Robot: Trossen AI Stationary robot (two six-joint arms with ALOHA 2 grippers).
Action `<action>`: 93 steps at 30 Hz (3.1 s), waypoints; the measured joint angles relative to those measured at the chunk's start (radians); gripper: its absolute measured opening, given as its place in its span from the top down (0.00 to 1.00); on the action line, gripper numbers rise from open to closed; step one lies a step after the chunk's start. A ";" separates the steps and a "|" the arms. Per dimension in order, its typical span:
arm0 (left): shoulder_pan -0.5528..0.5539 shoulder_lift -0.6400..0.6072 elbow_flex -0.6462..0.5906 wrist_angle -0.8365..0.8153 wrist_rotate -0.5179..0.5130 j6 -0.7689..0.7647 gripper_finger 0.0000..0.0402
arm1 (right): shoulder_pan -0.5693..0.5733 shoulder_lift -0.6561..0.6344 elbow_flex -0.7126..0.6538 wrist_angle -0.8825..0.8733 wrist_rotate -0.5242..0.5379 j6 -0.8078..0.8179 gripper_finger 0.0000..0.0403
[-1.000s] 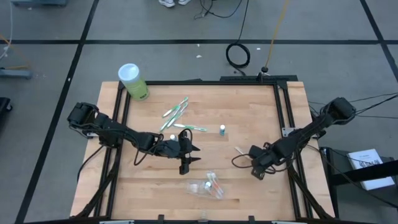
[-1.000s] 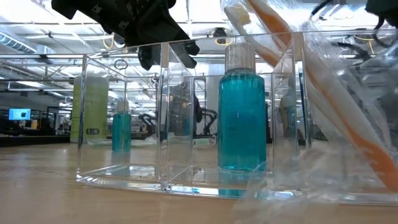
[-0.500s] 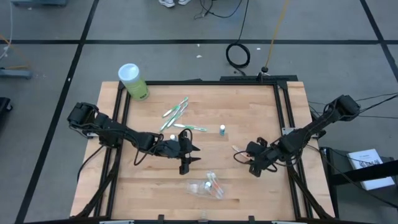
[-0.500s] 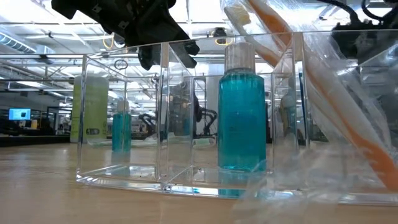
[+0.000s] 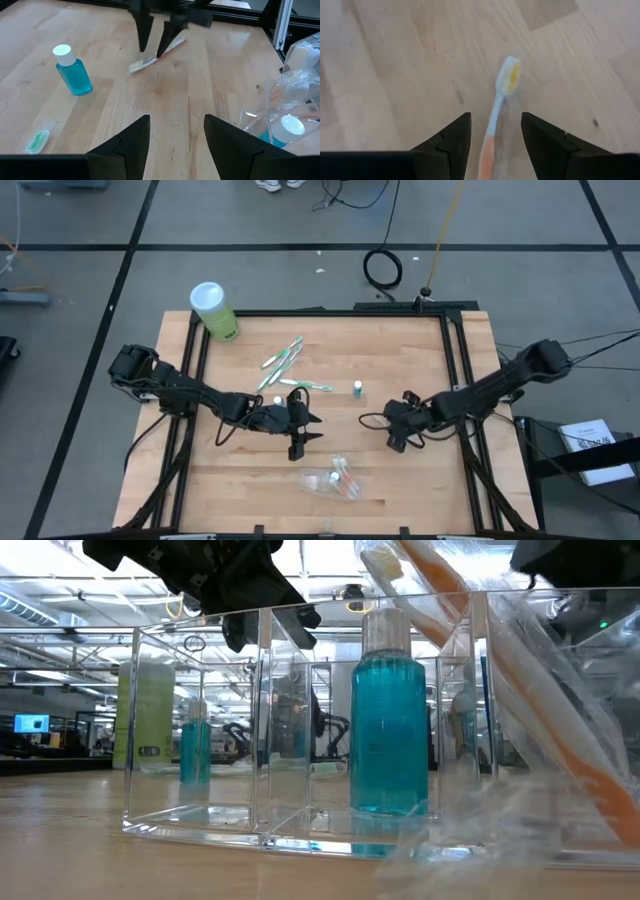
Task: Pick & Place toothbrushing station
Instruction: Put the orange toothbrush into the transparent organizer
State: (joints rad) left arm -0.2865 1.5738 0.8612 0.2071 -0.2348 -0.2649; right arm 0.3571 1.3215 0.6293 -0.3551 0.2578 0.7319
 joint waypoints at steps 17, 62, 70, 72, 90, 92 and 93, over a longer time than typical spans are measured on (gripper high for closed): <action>0.000 0.000 0.000 0.004 -0.002 0.000 0.51 | -0.061 0.307 0.009 0.006 0.038 0.016 0.64; 0.000 0.000 0.000 0.008 -0.003 -0.010 0.51 | 0.280 0.176 -0.001 1.610 0.025 -0.574 0.97; 0.000 0.000 0.000 0.031 -0.003 -0.011 0.51 | 0.272 0.341 0.066 1.793 0.005 -0.516 0.97; 0.000 0.000 0.000 0.034 -0.003 -0.011 0.51 | 0.273 0.365 0.109 1.784 -0.013 -0.522 0.97; 0.000 0.000 0.000 0.030 -0.003 -0.014 0.51 | 0.262 0.563 0.180 1.736 0.057 -0.510 0.97; 0.000 0.000 0.000 0.030 -0.003 -0.014 0.51 | 0.262 0.577 0.180 1.720 0.058 -0.509 0.97; 0.000 0.000 0.000 0.030 -0.003 -0.014 0.51 | 0.262 0.584 0.180 1.704 0.058 -0.508 0.97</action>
State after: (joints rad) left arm -0.2863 1.5738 0.8616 0.2375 -0.2379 -0.2788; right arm 0.6189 1.9059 0.8097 1.3484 0.3154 0.2235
